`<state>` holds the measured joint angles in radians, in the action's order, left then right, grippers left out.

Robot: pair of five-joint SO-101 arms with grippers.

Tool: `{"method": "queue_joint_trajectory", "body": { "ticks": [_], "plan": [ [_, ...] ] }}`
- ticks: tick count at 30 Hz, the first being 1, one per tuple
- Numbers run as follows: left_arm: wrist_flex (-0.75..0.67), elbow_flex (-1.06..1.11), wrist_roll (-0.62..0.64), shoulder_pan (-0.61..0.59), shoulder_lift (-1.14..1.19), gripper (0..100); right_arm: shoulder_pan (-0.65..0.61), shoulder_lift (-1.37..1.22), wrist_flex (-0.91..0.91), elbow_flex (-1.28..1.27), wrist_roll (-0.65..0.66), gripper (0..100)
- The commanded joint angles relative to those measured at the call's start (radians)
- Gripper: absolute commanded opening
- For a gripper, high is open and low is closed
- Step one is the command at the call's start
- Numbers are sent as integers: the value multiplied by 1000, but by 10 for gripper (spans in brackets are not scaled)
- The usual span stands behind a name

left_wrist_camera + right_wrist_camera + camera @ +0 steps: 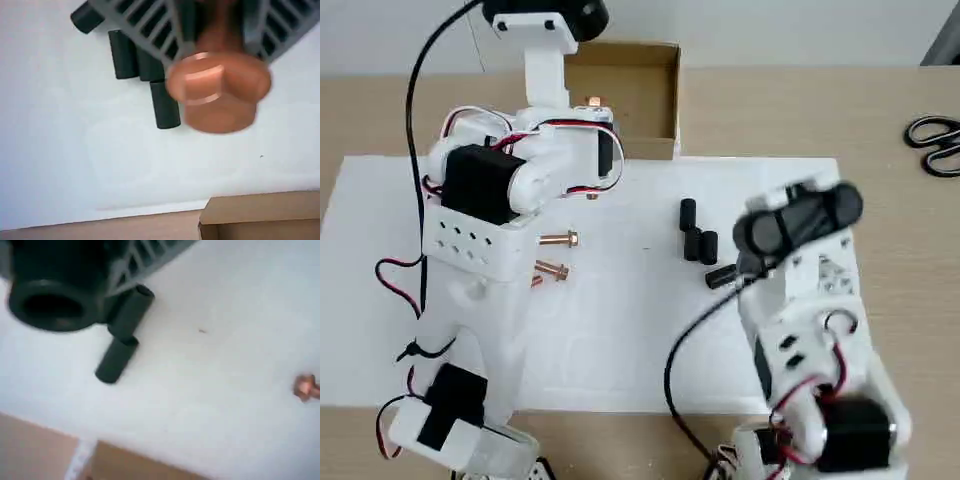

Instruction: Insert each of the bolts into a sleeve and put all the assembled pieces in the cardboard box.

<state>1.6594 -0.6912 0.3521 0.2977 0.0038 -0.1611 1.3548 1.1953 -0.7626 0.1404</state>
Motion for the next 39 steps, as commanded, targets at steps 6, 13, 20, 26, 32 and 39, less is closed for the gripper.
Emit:
{"method": "queue_joint_trajectory", "body": {
  "ticks": [6,13,20,26,32,39],
  "plan": [
    [-35,-8,6,3,-196,6,-10,216,-116,-239,-17,4],
    [-37,77,6,-3,-402,6,-22,226,-116,-338,-21,4],
    [-43,288,5,-5,-640,6,-140,257,-119,-361,-77,5],
    [-278,693,11,3,-753,6,-151,328,-136,-371,-127,5],
    [-717,1113,12,8,-799,6,-153,415,-136,-440,-187,4],
    [-962,1342,12,160,-799,6,-173,460,-137,-488,-210,4]
  ]
}}
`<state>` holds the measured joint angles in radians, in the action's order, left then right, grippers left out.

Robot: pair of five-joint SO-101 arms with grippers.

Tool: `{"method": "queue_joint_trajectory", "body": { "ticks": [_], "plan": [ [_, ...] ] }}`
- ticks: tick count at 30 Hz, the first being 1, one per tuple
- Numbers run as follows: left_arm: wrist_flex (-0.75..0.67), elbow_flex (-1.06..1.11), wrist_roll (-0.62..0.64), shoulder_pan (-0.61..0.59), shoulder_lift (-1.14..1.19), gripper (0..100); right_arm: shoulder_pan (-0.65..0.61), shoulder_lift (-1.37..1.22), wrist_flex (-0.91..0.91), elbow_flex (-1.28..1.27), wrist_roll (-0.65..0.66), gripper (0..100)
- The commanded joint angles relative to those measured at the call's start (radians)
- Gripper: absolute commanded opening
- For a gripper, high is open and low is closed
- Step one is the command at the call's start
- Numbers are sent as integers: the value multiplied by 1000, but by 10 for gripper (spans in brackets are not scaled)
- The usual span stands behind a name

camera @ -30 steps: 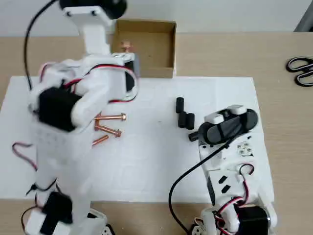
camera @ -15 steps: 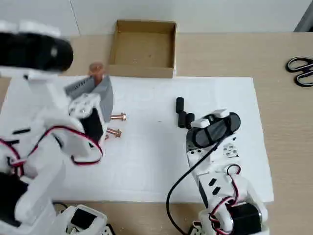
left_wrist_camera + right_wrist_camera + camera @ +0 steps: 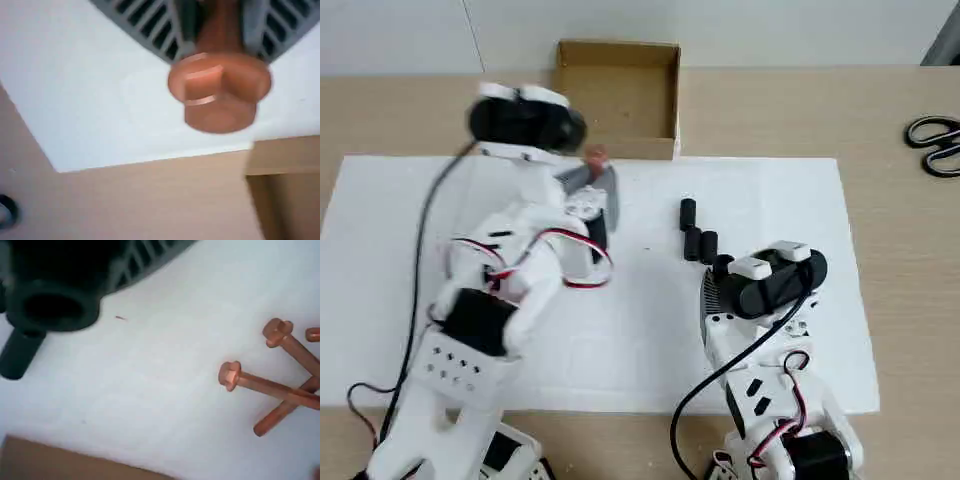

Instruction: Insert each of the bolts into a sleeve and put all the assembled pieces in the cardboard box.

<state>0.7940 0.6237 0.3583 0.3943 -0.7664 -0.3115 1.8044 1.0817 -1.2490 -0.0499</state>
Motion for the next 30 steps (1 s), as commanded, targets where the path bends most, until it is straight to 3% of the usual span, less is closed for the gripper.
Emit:
{"method": "queue_joint_trajectory", "body": {
  "ticks": [1,5,10,17,27,30],
  "plan": [
    [-112,36,6,89,-28,6,-47,10,-24,-8,-28,4],
    [-167,48,6,150,-26,6,-128,10,-25,-35,-38,4],
    [-213,50,18,167,-26,6,-136,10,-45,-37,-38,4],
    [-212,50,178,227,-34,6,-165,10,-45,-37,-38,4],
    [-212,61,178,249,-35,6,-165,10,-50,-37,-40,4],
    [-282,133,176,262,-35,6,-165,10,-67,-37,-40,4]
  ]
}}
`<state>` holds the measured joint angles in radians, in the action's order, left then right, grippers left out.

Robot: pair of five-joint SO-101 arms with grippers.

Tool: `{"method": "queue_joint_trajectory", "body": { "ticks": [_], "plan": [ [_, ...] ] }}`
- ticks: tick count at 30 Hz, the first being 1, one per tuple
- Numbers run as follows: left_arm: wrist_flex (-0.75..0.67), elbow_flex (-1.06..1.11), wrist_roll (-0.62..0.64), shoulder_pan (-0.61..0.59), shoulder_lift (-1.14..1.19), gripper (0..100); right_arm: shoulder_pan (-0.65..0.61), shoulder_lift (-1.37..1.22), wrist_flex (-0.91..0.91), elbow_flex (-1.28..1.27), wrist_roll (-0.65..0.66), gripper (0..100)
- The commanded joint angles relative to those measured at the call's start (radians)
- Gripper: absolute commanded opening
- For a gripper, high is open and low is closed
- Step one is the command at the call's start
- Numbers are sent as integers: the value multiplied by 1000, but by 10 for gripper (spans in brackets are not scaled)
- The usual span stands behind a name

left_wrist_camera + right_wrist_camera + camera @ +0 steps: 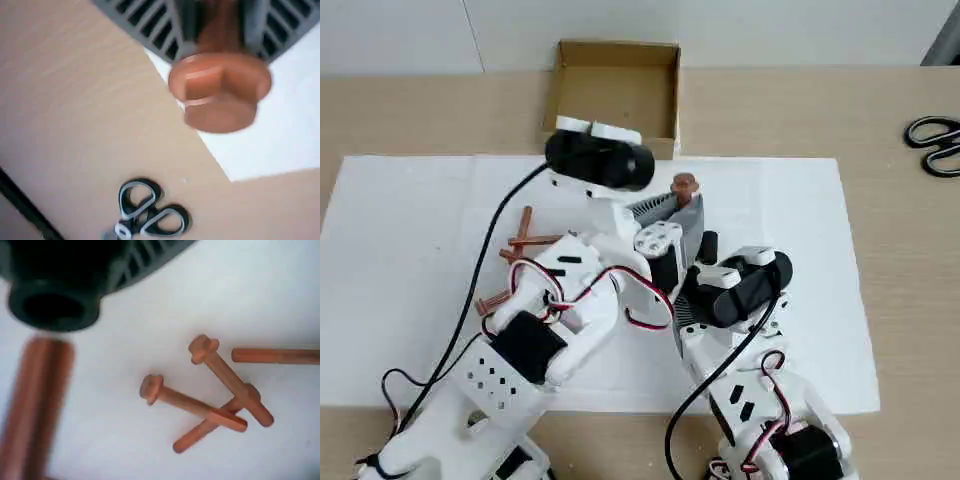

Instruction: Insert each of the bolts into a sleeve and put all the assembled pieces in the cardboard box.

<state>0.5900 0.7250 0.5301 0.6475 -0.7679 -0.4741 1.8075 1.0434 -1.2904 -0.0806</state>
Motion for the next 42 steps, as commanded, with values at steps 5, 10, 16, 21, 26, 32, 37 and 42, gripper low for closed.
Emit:
{"method": "queue_joint_trajectory", "body": {
  "ticks": [5,10,16,21,26,32,37,42],
  "plan": [
    [-210,143,-68,11,-35,6,-2,7,-28,5,-9,4],
    [-206,150,-69,12,-37,6,4,7,-28,5,-8,4],
    [8,81,-69,11,-97,6,4,7,-28,5,-8,4],
    [109,65,-69,11,-149,6,4,7,-28,5,-8,4],
    [104,79,-69,11,-126,6,4,7,-28,5,-8,4],
    [61,79,-68,12,-52,6,4,7,-28,5,-8,4],
    [52,77,-68,12,5,6,4,7,-28,5,-8,4],
    [72,79,-69,12,15,6,4,7,-28,5,-8,4]
  ]
}}
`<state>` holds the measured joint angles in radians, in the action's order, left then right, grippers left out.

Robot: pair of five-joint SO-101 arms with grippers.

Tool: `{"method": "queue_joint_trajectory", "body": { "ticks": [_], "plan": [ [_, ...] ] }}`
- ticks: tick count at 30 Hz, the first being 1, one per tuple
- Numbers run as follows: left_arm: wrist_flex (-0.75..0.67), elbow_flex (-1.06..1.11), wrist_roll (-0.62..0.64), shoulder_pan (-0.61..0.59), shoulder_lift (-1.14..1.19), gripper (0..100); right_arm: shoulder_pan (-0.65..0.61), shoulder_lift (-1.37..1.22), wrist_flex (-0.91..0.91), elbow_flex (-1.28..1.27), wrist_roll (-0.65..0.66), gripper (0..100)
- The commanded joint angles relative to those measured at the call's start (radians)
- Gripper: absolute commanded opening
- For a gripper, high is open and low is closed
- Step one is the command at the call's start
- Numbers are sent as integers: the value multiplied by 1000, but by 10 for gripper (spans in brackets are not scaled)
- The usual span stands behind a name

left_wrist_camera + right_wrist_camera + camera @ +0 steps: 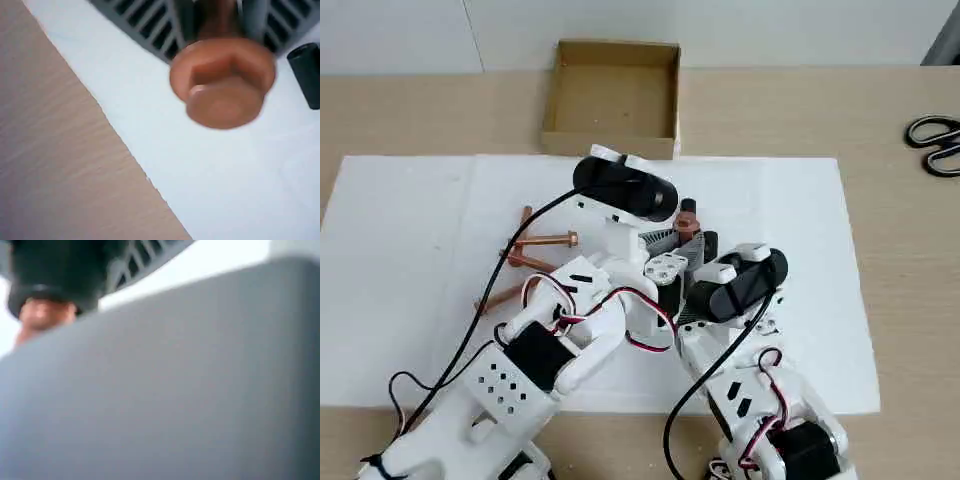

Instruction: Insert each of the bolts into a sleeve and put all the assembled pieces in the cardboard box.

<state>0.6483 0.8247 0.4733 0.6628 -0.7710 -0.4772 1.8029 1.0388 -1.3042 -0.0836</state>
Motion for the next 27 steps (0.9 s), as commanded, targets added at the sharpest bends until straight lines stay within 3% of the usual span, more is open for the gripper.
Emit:
{"method": "queue_joint_trajectory", "body": {
  "ticks": [1,24,27],
  "plan": [
    [21,-21,-12,-3,20,6,7,12,-24,18,-5,4],
    [92,-27,-11,23,18,8,7,12,-24,20,-5,4],
    [146,-27,-12,28,14,68,7,12,-24,20,-5,4]
  ]
}}
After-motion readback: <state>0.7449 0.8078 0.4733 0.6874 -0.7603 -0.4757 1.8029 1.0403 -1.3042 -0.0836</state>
